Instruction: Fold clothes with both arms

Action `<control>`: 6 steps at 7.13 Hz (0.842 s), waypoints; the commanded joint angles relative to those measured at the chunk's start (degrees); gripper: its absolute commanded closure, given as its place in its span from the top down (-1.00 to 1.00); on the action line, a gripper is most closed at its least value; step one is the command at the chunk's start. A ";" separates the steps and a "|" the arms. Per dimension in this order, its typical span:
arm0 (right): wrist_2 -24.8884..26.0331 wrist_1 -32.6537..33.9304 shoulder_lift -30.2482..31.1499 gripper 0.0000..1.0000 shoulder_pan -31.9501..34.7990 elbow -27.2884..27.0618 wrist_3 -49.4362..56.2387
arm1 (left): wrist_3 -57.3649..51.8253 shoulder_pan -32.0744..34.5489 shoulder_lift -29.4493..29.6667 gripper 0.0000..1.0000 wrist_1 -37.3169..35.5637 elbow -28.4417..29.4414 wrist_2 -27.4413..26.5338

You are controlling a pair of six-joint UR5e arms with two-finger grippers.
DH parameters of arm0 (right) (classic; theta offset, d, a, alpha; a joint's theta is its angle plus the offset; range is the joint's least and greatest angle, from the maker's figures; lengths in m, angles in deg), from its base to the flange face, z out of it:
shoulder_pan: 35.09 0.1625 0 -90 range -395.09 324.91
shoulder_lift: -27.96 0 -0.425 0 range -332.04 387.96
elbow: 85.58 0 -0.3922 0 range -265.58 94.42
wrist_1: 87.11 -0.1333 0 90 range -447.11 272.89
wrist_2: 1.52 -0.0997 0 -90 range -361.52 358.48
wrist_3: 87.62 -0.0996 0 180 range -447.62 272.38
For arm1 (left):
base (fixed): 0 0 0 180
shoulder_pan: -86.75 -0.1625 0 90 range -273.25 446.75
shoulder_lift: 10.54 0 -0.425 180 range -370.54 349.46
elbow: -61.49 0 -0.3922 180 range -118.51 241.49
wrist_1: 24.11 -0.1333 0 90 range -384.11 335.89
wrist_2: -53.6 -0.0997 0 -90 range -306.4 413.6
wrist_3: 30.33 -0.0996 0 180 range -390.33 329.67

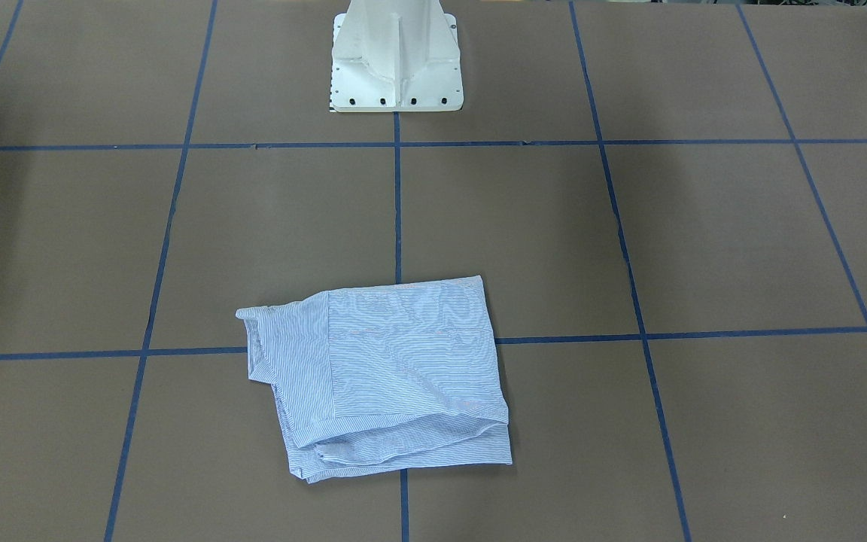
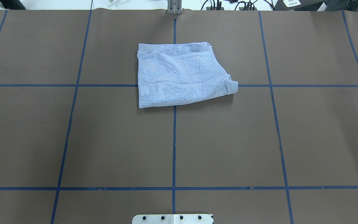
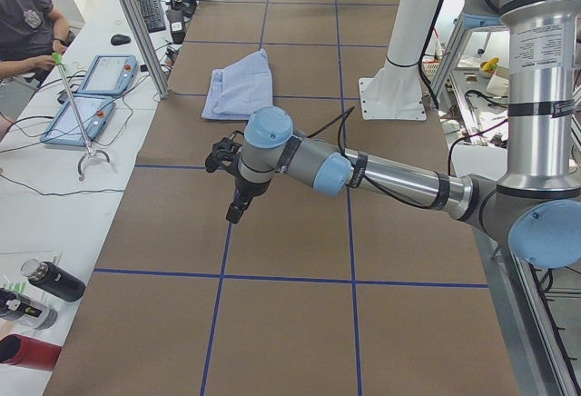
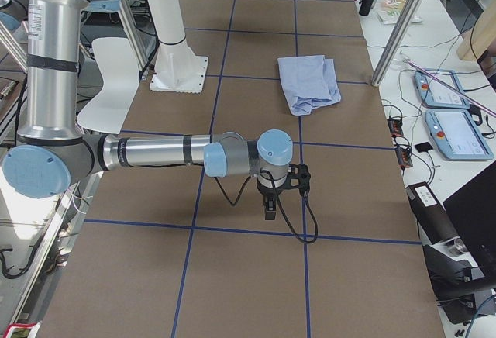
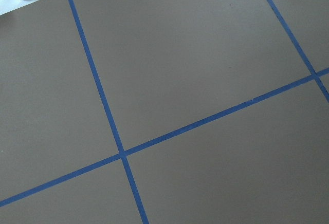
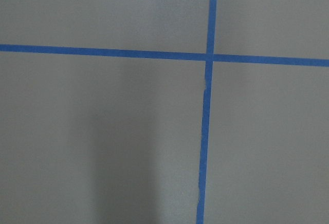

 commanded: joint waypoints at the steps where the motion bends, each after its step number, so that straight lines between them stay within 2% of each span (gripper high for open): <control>1: -0.19 0.00 0.11 1.00 0.00 -0.31 0.08 | 0.06 -0.01 0.31 1.00 -0.25 0.85 1.64; 6: -0.11 0.00 0.72 1.00 0.09 -1.19 0.08 | 0.06 -0.01 0.31 0.99 -0.07 0.41 1.74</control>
